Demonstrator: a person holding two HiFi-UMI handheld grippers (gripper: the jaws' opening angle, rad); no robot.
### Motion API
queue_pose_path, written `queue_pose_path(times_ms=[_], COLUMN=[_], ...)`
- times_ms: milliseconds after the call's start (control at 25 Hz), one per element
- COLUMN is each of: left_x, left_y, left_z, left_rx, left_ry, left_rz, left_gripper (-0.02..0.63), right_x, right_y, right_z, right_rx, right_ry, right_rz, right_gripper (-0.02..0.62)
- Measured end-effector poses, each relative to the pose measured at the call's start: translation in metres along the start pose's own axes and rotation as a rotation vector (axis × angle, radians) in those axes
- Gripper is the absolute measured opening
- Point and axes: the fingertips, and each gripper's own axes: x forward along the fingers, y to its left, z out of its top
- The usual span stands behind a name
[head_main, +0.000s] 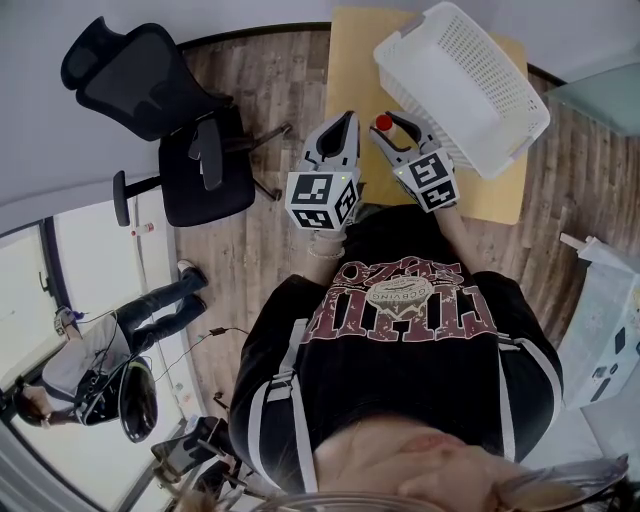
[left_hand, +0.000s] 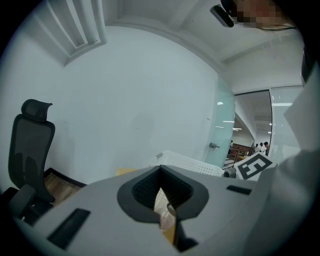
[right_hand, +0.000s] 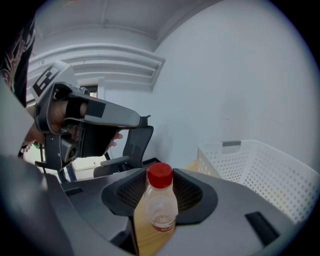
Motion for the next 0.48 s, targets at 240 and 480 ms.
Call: queue_pose_path(times_ms=[240, 480], left_x=[-0.002, -0.003], left_y=[-0.001, -0.009], left_z=[0.005, 0.006], left_rx=[0.007, 0.016], left_ry=[-0.01, -0.019], left_rz=[-0.001, -0.007], left_gripper=[0.046, 0.046], right_x=[-0.011, -0.028], right_y=[-0.002, -0.002], right_z=[0.015, 0.031], right_rx=[-0.005, -0.006], right_ry=[-0.036, -0.081], right_rz=[-0.018, -0.036], right_gripper=[0.156, 0.156])
